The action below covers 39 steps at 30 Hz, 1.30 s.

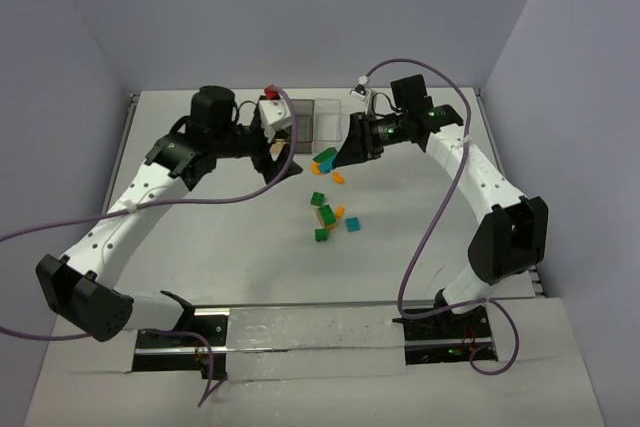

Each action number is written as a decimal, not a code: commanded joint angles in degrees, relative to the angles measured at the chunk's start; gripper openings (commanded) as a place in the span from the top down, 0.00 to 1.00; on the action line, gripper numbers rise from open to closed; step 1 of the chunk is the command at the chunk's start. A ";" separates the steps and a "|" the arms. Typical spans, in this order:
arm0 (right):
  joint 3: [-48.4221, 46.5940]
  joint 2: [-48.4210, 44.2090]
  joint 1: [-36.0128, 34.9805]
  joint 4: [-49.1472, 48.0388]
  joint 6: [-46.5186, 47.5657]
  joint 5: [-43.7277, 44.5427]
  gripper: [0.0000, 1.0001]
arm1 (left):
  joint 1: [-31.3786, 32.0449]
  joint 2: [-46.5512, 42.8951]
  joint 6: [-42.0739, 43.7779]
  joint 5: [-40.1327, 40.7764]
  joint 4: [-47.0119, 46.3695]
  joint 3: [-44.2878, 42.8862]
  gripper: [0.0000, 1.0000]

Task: Sort the legos into containers by color

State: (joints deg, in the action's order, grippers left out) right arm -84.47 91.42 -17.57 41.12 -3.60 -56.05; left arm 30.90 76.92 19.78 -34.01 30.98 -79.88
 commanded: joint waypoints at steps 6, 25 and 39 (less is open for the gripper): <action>1.04 -7.06 0.08 7.81 26.97 4.59 1.00 | -8.77 0.72 -1.16 -29.73 11.64 -8.02 0.04; 2.65 -13.98 -13.12 3.27 27.41 12.98 1.00 | -2.83 10.53 -8.40 -36.89 7.04 -8.18 0.11; 1.07 -15.30 -15.83 5.19 28.38 10.79 1.00 | -1.81 11.59 -6.60 -32.43 7.07 -6.78 0.12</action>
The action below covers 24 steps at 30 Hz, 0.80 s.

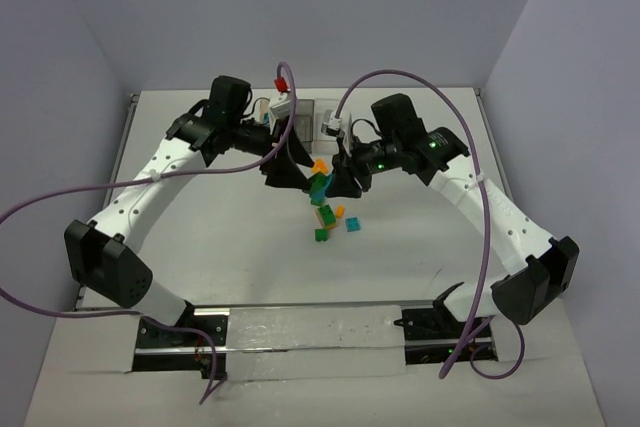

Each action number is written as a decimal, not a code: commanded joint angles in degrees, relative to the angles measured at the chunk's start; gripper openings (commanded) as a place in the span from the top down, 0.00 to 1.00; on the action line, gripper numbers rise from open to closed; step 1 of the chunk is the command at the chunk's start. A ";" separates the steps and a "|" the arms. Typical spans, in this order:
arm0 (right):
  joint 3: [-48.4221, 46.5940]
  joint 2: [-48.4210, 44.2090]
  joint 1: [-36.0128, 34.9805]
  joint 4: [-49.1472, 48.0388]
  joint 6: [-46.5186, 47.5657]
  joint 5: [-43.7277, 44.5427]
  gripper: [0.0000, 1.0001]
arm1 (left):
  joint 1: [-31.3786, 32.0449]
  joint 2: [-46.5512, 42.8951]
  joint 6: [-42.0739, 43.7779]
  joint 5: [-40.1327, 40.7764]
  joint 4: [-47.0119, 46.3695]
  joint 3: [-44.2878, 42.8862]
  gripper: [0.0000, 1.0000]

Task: Sort the legos into containers by color

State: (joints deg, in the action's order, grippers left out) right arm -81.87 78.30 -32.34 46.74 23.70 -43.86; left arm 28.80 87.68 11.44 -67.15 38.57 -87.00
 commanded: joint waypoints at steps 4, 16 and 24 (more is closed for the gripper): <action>-1.80 -2.10 -1.63 -0.25 0.95 -1.58 1.00 | 0.51 1.13 1.30 1.41 -1.57 0.70 0.17; -2.93 -1.18 -1.68 0.79 0.29 -4.21 1.00 | 0.89 1.75 5.12 1.13 1.29 1.05 0.42; -3.41 -0.05 -1.59 1.74 -0.85 -7.05 1.00 | 0.82 1.30 6.78 -0.06 2.00 1.57 0.49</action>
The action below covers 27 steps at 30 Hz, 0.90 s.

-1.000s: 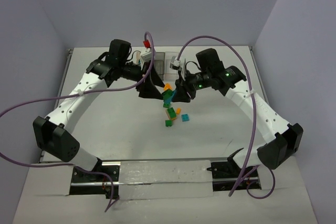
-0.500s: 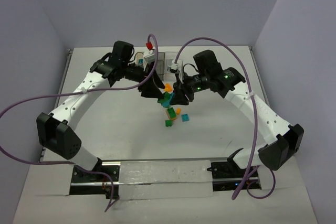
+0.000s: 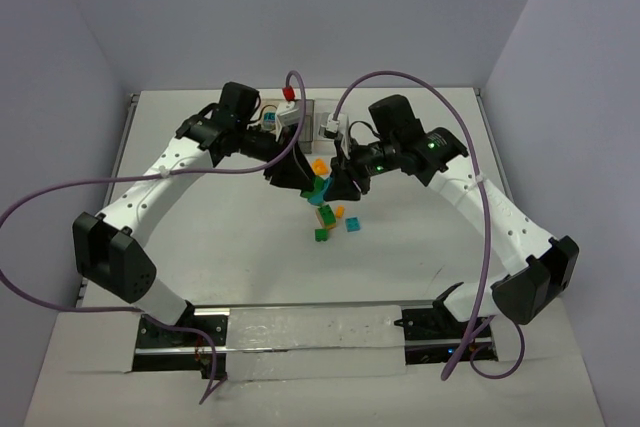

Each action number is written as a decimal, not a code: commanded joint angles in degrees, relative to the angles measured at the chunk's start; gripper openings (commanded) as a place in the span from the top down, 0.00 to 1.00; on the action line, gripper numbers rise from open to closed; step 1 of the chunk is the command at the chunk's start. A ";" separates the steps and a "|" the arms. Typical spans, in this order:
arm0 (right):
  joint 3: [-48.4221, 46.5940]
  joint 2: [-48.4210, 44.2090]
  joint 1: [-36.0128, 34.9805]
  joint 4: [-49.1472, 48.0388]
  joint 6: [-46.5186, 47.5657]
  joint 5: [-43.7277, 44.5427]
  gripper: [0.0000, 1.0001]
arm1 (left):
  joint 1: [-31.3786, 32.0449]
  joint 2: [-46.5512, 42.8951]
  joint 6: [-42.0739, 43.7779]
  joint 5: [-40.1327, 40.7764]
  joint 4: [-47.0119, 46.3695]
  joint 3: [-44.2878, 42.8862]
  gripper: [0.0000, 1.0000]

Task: Sort the legos into containers by color

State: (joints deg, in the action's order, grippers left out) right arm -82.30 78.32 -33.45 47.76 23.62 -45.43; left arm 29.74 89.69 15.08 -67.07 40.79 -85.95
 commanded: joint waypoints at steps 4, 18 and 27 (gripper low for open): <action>-2.95 0.08 -0.47 0.93 -0.77 -5.46 1.00 | -0.03 -1.10 3.38 -0.78 -0.53 0.77 0.54; 1.40 -2.49 -0.31 -0.43 -1.41 -5.33 1.00 | -4.32 -2.46 -5.60 3.04 -13.07 1.24 1.00; 6.26 -2.93 3.73 -4.37 -3.61 -1.49 1.00 | -8.90 -4.34 -6.18 14.44 -16.74 6.12 0.45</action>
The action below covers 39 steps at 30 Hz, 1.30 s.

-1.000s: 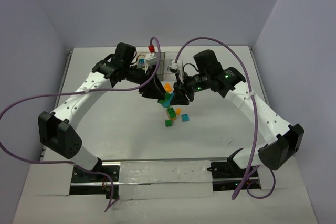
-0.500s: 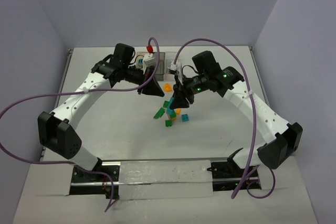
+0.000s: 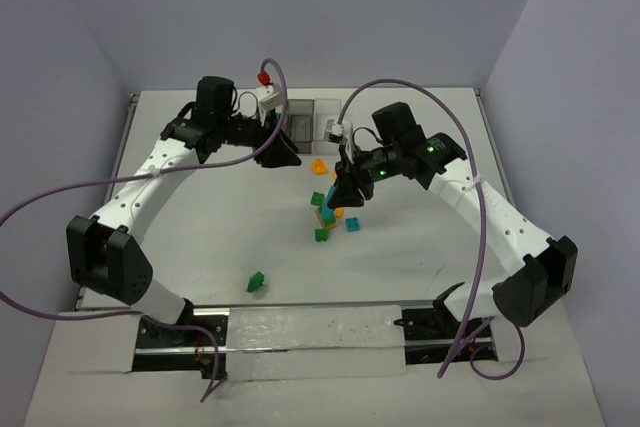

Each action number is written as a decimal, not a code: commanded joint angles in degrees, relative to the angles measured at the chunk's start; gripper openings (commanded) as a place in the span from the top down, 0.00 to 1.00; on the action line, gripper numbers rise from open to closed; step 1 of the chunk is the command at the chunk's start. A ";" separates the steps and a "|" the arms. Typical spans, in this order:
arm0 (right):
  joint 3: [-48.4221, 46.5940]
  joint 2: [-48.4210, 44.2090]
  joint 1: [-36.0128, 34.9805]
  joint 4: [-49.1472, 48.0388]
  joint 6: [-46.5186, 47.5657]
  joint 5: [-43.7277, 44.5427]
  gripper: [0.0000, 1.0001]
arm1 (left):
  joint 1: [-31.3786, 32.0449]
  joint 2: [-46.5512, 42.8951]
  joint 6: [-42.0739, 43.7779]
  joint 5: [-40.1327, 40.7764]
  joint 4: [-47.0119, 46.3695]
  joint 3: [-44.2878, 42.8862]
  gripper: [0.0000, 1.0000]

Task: Sort the legos into containers by color

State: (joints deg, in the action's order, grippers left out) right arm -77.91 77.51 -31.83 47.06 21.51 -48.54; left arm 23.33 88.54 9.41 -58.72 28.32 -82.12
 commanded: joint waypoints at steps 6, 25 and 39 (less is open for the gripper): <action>4.94 -4.38 3.64 -4.99 -2.43 4.97 1.00 | -6.26 -3.56 16.63 11.92 13.53 1.50 0.11; 1.89 2.31 3.71 -21.96 -19.49 0.82 1.00 | -6.54 -11.89 4.14 -4.12 0.69 15.00 0.01; 0.24 3.39 2.06 -24.46 -24.11 -7.66 1.00 | 3.27 -8.86 -6.98 -0.04 -10.46 12.52 0.01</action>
State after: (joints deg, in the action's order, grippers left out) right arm -75.53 81.56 -28.77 24.48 -2.09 -53.92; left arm 25.91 78.37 5.04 -58.47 21.91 -66.12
